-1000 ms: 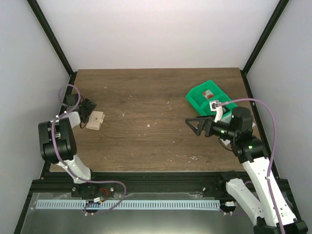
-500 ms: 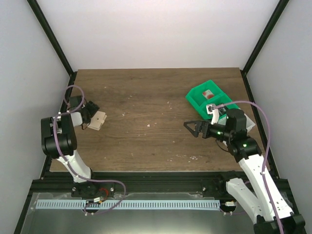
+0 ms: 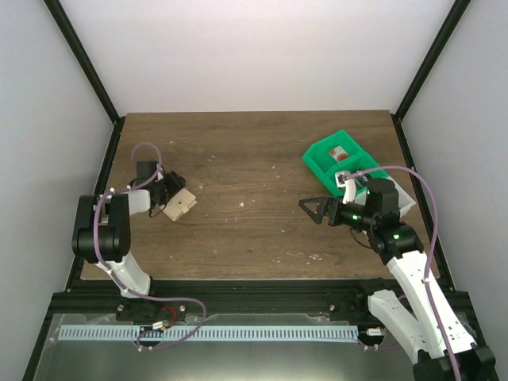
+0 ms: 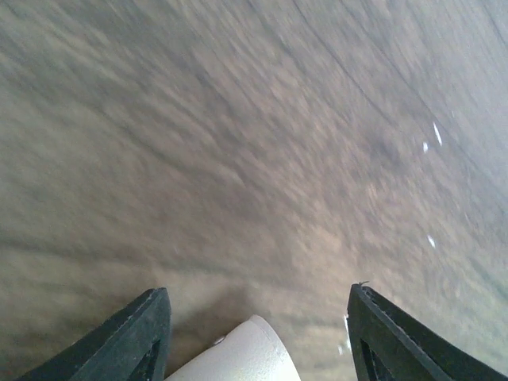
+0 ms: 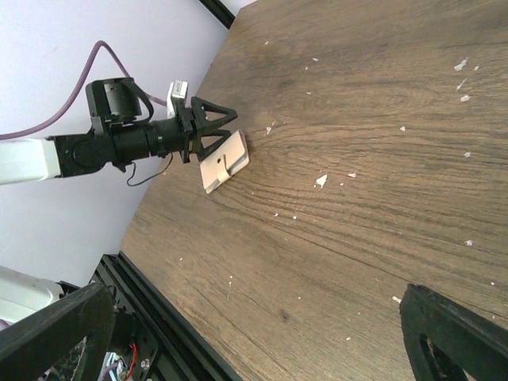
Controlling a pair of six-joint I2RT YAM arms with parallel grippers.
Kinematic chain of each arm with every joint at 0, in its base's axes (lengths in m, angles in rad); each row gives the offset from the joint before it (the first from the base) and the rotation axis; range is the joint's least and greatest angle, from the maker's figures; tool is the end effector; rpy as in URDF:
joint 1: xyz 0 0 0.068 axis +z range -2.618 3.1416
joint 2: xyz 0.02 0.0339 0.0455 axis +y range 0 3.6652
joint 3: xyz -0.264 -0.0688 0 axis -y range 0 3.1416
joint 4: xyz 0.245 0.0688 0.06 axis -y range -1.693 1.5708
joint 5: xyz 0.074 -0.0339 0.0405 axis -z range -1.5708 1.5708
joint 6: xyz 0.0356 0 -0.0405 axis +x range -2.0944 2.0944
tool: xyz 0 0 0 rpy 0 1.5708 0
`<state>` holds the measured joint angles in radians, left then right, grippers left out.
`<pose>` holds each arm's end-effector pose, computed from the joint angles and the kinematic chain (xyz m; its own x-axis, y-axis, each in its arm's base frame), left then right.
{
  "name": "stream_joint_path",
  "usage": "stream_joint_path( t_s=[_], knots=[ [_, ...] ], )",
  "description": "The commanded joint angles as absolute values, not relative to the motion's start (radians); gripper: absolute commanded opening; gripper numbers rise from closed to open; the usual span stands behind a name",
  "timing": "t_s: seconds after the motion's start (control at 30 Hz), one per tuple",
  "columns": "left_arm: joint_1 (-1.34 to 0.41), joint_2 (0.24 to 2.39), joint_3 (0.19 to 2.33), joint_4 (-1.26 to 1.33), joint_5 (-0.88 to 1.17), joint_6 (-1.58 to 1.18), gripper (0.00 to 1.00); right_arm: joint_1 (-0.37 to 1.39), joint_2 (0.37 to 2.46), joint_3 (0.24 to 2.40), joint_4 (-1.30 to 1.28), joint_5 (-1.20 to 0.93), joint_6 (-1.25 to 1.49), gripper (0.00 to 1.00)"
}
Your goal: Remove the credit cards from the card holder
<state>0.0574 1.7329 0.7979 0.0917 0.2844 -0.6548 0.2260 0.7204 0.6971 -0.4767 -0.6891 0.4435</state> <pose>0.3283 0.0089 0.1318 -0.6713 -0.6241 -0.3998 -0.3500 0.7425 -0.5712 0.1479 0.0572 0.2933 -0.7296 0.1721 -0.6619 -0.4469 0.6126 0.6519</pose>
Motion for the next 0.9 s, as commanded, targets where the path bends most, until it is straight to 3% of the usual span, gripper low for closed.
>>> stream_joint_path(
  t_s=[0.0, 0.37, 0.87],
  knots=[
    [-0.014, 1.686, 0.686, -0.011, 0.301, -0.673, 0.63, 0.232, 0.708, 0.69, -0.466, -0.688, 0.446, 1.0],
    [-0.162, 1.499, 0.538, -0.049, 0.289, -0.695, 0.62, 0.231, 0.692, 0.659, -0.476, -0.684, 0.458, 1.0],
    [-0.461, 1.371, 0.44, 0.046, 0.392, -0.844, 0.49, 0.235, 0.753, 0.631, -0.484, -0.698, 0.463, 0.96]
  ],
)
